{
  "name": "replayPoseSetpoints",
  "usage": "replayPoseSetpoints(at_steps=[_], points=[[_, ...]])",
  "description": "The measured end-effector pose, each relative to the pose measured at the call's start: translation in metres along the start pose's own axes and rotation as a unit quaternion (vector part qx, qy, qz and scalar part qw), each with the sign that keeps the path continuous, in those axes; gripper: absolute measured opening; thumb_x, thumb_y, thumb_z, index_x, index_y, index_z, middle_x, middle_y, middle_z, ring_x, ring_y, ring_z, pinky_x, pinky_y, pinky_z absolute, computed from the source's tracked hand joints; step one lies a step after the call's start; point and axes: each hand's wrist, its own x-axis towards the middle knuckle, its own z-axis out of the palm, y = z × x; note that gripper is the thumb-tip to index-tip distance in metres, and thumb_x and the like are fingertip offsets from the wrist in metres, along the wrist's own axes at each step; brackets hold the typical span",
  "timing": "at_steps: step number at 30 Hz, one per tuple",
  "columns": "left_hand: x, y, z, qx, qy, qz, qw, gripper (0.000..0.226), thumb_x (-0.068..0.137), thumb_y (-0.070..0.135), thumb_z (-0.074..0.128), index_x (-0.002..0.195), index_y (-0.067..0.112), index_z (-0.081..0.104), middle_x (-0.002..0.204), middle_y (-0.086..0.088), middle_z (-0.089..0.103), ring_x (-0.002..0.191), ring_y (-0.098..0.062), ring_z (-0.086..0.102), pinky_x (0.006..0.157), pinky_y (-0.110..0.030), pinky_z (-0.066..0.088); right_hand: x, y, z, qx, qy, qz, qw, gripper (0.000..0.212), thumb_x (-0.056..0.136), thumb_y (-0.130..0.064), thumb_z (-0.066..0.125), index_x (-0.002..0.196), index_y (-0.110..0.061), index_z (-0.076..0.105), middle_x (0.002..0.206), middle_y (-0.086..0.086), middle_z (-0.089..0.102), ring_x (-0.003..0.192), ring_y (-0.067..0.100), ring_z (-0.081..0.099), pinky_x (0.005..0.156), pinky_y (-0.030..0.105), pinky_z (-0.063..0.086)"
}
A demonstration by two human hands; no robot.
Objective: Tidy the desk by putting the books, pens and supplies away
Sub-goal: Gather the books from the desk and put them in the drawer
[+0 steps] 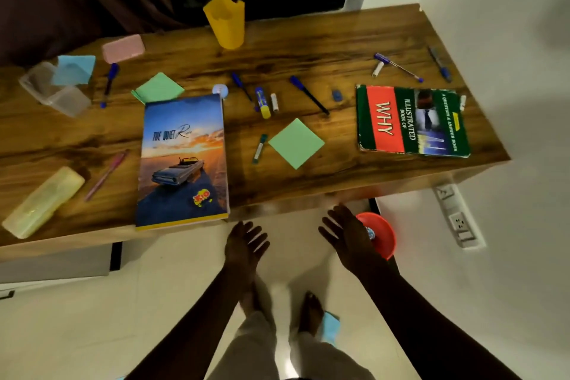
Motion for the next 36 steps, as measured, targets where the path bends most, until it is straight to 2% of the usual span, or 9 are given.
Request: replayPoseSetpoints(at_steps=[3, 5, 8, 11, 13, 16, 21, 25, 36], points=[[0.021, 0.002, 0.014, -0.118, 0.004, -0.027, 0.993, 0.060, 0.105, 0.049, 0.036, 0.147, 0.007, 0.042, 0.152, -0.017, 0.045, 0.142, -0.040, 0.041, 0.120, -0.051, 0.030, 0.019, -0.014, 0.014, 0.045, 0.022, 0.018, 0.999, 0.051, 0.104, -0.042, 0.050, 0.148, -0.016, 0.047, 0.144, 0.011, 0.052, 0.139, 0.033, 0.045, 0.101, 0.051, 0.048], [0.031, 0.004, 0.020, -0.166, 0.000, -0.034, 0.986, 0.056, 0.102, 0.053, 0.032, 0.133, 0.011, 0.052, 0.144, -0.017, 0.048, 0.141, -0.037, 0.039, 0.122, -0.049, 0.024, 0.027, -0.018, 0.020, 0.068, 0.025, 0.035, 0.997, 0.058, 0.103, -0.049, 0.047, 0.149, -0.013, 0.047, 0.149, 0.012, 0.050, 0.146, 0.032, 0.037, 0.110, 0.052, 0.042], [0.038, 0.006, 0.024, -0.217, 0.012, -0.024, 0.976, 0.044, 0.097, 0.054, 0.035, 0.091, 0.017, 0.057, 0.098, -0.008, 0.061, 0.107, -0.030, 0.056, 0.103, -0.042, 0.038, 0.033, -0.018, 0.024, 0.112, 0.033, 0.039, 0.992, 0.066, 0.100, -0.058, 0.045, 0.149, -0.013, 0.045, 0.153, 0.011, 0.046, 0.149, 0.031, 0.033, 0.119, 0.055, 0.033], [0.045, 0.010, 0.025, -0.298, 0.015, -0.014, 0.954, 0.033, 0.094, 0.047, 0.045, 0.080, 0.019, 0.056, 0.078, -0.002, 0.060, 0.078, -0.024, 0.062, 0.082, -0.036, 0.044, 0.047, -0.012, 0.022, 0.141, 0.036, 0.028, 0.989, 0.064, 0.097, -0.063, 0.043, 0.136, -0.013, 0.053, 0.137, 0.006, 0.055, 0.140, 0.027, 0.043, 0.112, 0.053, 0.038], [0.047, 0.010, 0.026, -0.334, 0.026, 0.003, 0.942, 0.031, 0.095, 0.042, 0.047, 0.079, 0.017, 0.057, 0.076, -0.003, 0.062, 0.074, -0.024, 0.063, 0.082, -0.036, 0.048, 0.057, -0.009, 0.020, 0.155, 0.024, 0.026, 0.987, 0.057, 0.095, -0.066, 0.042, 0.119, -0.017, 0.057, 0.119, 0.004, 0.061, 0.131, 0.027, 0.053, 0.112, 0.052, 0.039], [0.051, 0.007, 0.027, -0.384, 0.028, 0.020, 0.923, 0.032, 0.095, 0.041, 0.049, 0.083, 0.014, 0.061, 0.078, -0.008, 0.065, 0.080, -0.027, 0.064, 0.102, -0.042, 0.048, 0.068, -0.010, 0.019, 0.158, 0.030, 0.020, 0.987, 0.054, 0.089, -0.067, 0.044, 0.103, -0.018, 0.060, 0.103, 0.006, 0.064, 0.123, 0.030, 0.060, 0.114, 0.057, 0.037], [0.062, 0.003, 0.023, -0.385, 0.018, 0.035, 0.922, 0.034, 0.093, 0.045, 0.051, 0.085, 0.013, 0.060, 0.078, -0.009, 0.064, 0.078, -0.028, 0.064, 0.098, -0.044, 0.049, 0.082, -0.020, 0.013, 0.179, 0.034, -0.013, 0.983, 0.043, 0.088, -0.061, 0.049, 0.090, -0.021, 0.066, 0.115, 0.010, 0.069, 0.134, 0.036, 0.056, 0.102, 0.059, 0.046], [0.063, -0.002, 0.025, -0.358, 0.001, 0.061, 0.932, 0.041, 0.094, 0.051, 0.048, 0.087, 0.013, 0.063, 0.078, -0.009, 0.066, 0.076, -0.028, 0.067, 0.092, -0.041, 0.051, 0.086, -0.036, 0.004, 0.182, 0.079, -0.014, 0.980, 0.064, 0.085, -0.066, 0.052, 0.124, -0.018, 0.066, 0.126, 0.011, 0.072, 0.121, 0.034, 0.064, 0.102, 0.064, 0.045], [0.070, -0.012, 0.038, -0.350, 0.006, 0.114, 0.930, 0.034, 0.092, 0.051, 0.055, 0.110, 0.023, 0.063, 0.094, -0.003, 0.076, 0.090, -0.025, 0.076, 0.087, -0.037, 0.057, 0.089, -0.069, -0.039, 0.192, 0.010, 0.005, 0.981, 0.075, 0.080, -0.064, 0.062, 0.139, -0.019, 0.057, 0.129, 0.012, 0.071, 0.123, 0.034, 0.065, 0.106, 0.058, 0.045]])
